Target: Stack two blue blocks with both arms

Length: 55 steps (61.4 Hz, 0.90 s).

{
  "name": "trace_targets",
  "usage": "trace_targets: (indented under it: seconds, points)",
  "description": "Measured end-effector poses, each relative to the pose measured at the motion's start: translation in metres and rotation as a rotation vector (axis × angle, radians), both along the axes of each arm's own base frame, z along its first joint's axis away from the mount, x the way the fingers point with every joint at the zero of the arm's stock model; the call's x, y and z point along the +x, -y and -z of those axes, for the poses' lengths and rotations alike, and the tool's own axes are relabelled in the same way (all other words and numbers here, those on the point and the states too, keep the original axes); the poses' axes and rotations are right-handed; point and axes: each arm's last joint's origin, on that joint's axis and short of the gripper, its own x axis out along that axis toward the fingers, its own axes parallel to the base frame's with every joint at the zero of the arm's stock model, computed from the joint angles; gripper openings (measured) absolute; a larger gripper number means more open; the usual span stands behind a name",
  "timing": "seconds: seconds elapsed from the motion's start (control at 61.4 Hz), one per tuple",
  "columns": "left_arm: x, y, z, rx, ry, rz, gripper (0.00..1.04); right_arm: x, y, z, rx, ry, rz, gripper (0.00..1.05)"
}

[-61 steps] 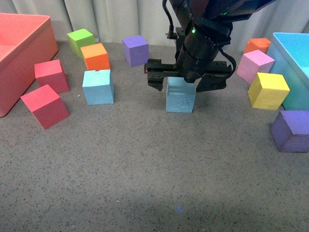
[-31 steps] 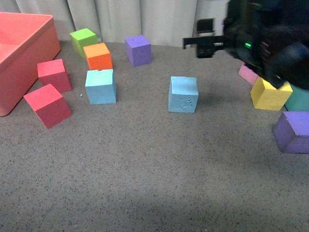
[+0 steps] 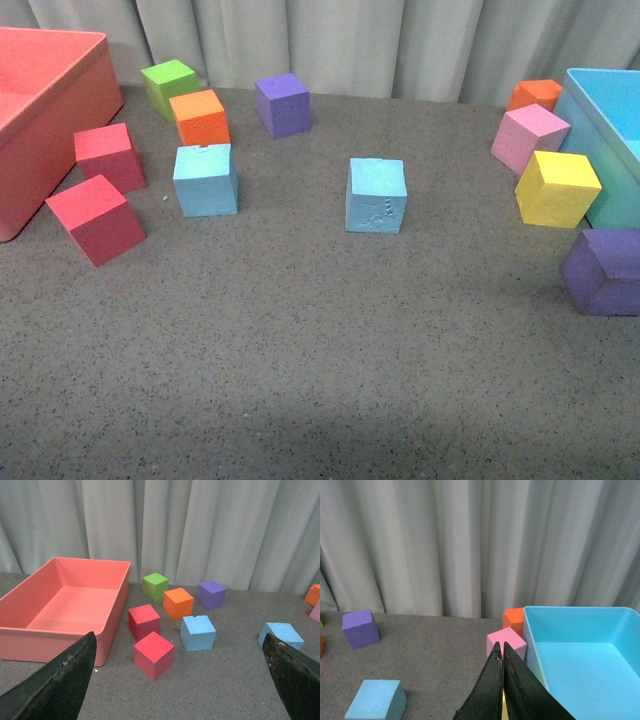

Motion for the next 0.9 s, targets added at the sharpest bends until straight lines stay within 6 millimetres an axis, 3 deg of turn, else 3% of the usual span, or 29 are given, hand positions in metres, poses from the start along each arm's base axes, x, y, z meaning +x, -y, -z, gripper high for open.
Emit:
trace_targets:
  seconds: [0.44, 0.603, 0.896]
  points:
    - [0.000, 0.000, 0.000, 0.000, 0.000, 0.000, 0.98, -0.066, 0.025, 0.001, 0.000, -0.012, 0.007, 0.01]
    - [0.000, 0.000, 0.000, 0.000, 0.000, 0.000, 0.98, -0.080, 0.036, 0.001, 0.001, -0.011, 0.012, 0.01]
    - [0.000, 0.000, 0.000, 0.000, 0.000, 0.000, 0.98, -0.100, 0.037, 0.001, 0.001, -0.011, 0.008, 0.01]
